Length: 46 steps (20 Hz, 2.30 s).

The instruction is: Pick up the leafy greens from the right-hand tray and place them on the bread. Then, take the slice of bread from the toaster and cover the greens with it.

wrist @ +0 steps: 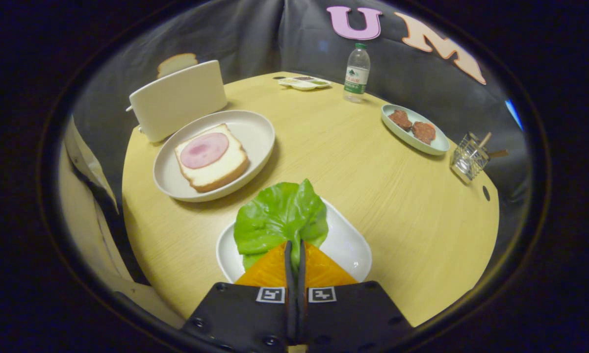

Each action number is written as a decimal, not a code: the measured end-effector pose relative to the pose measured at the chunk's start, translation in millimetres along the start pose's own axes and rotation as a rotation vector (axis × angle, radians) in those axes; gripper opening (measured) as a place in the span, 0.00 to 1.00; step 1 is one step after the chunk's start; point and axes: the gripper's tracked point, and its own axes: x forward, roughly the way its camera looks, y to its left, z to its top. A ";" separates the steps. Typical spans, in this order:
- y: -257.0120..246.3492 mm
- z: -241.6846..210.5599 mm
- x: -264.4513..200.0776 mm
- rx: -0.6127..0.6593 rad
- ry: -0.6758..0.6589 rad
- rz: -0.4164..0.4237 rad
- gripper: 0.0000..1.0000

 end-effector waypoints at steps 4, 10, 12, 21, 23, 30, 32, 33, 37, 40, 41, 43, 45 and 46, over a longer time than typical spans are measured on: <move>6.4 15.0 -10.7 0.002 -0.022 0.003 0.04; 20.9 47.2 -31.2 -0.031 -0.073 0.003 0.04; 25.9 60.2 -36.1 -0.043 -0.092 0.000 0.04; 59.8 99.8 -45.1 -0.098 -0.144 0.026 0.03; 67.8 106.9 -44.1 -0.112 -0.150 0.036 0.03; 100.7 129.8 -27.2 -0.153 -0.170 0.090 0.03; 110.5 134.1 -20.7 -0.161 -0.170 0.107 0.04; 115.5 136.5 -18.6 -0.167 -0.172 0.115 0.03; 132.2 145.0 -7.4 -0.182 -0.167 0.148 0.04; 141.9 148.8 2.0 -0.189 -0.162 0.169 0.03; 145.1 150.3 4.6 -0.190 -0.159 0.175 0.03; 150.4 150.6 10.4 -0.193 -0.153 0.186 0.03; 156.4 150.0 16.3 -0.194 -0.141 0.199 0.03; 161.4 146.5 20.0 -0.192 -0.127 0.216 0.03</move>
